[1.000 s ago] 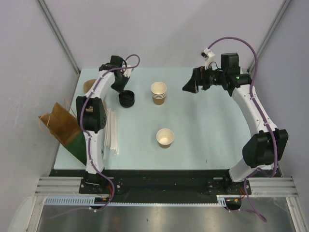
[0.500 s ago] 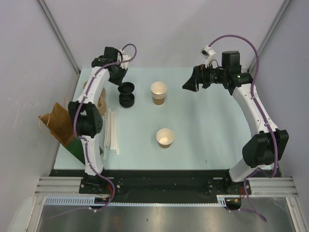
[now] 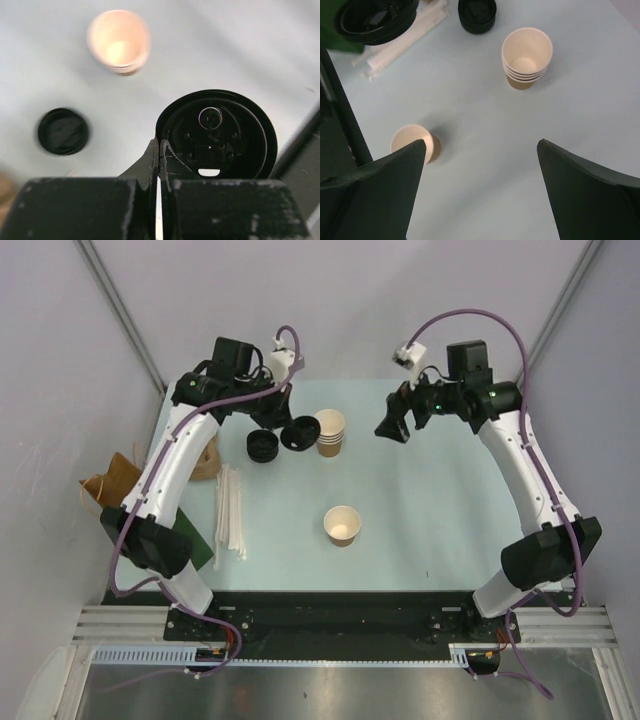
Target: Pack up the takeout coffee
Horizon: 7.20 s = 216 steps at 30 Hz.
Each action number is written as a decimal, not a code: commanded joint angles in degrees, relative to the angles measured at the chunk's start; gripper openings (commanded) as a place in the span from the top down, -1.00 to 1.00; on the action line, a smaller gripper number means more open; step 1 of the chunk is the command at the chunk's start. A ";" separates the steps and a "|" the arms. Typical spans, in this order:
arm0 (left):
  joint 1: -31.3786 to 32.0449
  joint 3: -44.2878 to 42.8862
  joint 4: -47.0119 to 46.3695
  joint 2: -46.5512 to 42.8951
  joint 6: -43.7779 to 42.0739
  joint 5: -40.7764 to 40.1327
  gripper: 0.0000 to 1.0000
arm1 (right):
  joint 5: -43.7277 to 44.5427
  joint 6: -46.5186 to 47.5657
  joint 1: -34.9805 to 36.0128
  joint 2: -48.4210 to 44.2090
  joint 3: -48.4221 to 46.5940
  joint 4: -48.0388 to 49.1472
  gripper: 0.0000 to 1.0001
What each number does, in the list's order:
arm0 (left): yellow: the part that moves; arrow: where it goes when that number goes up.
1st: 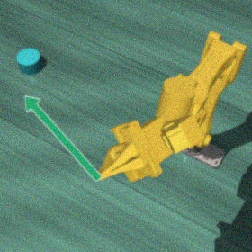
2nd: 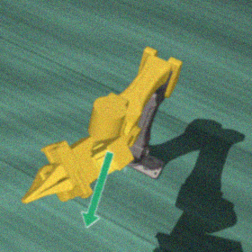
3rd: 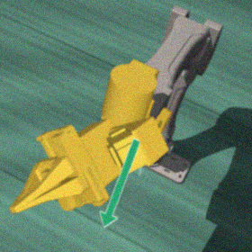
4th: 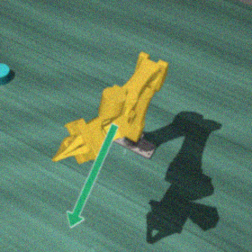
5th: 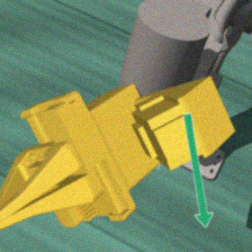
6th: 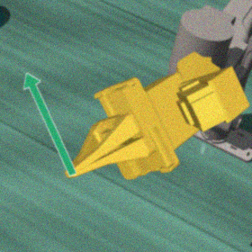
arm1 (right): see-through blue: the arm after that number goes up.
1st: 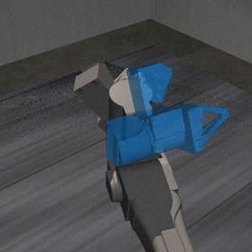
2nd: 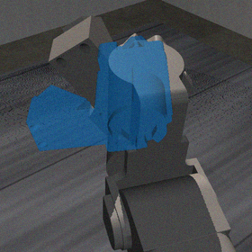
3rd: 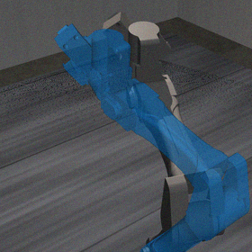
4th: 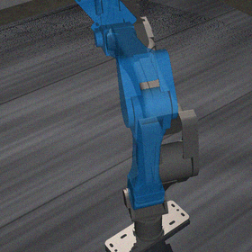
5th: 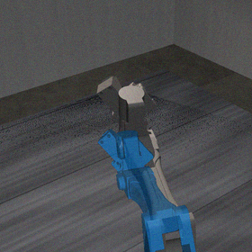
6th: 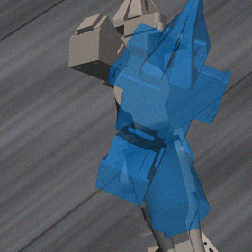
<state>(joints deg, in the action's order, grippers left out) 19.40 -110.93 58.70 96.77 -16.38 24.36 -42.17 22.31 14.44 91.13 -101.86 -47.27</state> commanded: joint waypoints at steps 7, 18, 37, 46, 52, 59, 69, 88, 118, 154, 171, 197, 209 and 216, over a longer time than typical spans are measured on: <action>3.72 9.50 6.52 -2.55 3.02 22.90 1.00 | 17.38 28.84 21.39 -16.50 8.08 -5.02 -0.97; 5.65 17.51 9.68 -1.15 1.35 32.42 1.00 | 27.49 35.88 43.03 -17.75 10.28 -10.83 -0.38; 8.73 15.31 11.35 1.23 0.12 31.88 1.00 | 33.56 35.35 48.76 -10.01 8.43 -12.24 -0.03; 6.53 24.96 2.93 -7.18 0.66 29.53 0.27 | 27.95 29.12 47.00 -13.78 11.51 -11.71 -0.08; 6.53 41.31 -8.68 -23.01 -9.77 16.79 -0.36 | 13.89 15.85 32.36 -18.08 14.76 -6.36 -0.14; 9.50 56.50 -17.00 -36.02 -23.87 14.14 -0.41 | 5.45 -0.05 17.14 -22.57 17.48 2.86 -0.16; 31.30 64.18 -29.24 -31.49 -29.59 2.71 0.00 | -5.90 -20.81 -0.98 -23.37 22.85 12.72 -0.25; 40.28 68.31 -40.50 -20.67 -29.50 -7.39 0.34 | -9.33 -23.45 -2.13 -24.16 23.82 13.78 -0.32; 37.56 64.97 -41.03 -11.34 -31.61 -6.34 0.47 | -11.44 -23.10 -2.13 -24.34 23.90 13.87 -0.35; 38.70 61.89 -35.14 -11.87 -27.74 -4.14 0.39 | -11.97 -24.33 -1.87 -24.25 23.82 15.01 -0.36; 38.70 62.95 -36.72 -7.74 -27.91 -4.58 0.35 | -11.53 -23.45 -1.96 -23.72 23.82 14.66 -0.36; 35.81 30.45 -6.94 -10.58 -13.78 -2.92 1.00 | -8.72 -24.24 -5.37 -23.37 23.73 16.06 -0.36; 22.97 14.07 -3.76 0.35 -0.41 -3.09 1.00 | -0.98 -22.57 -10.39 -17.22 23.82 11.15 -0.42; 22.97 23.20 -11.76 0.08 3.81 -4.58 1.00 | -1.25 -22.39 -8.99 -15.63 26.10 9.74 -0.67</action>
<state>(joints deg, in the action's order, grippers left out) 42.17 -91.20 51.94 97.51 -17.02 20.49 -43.90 -0.99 4.51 75.64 -77.21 -36.69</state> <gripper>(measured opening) 0.010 0.804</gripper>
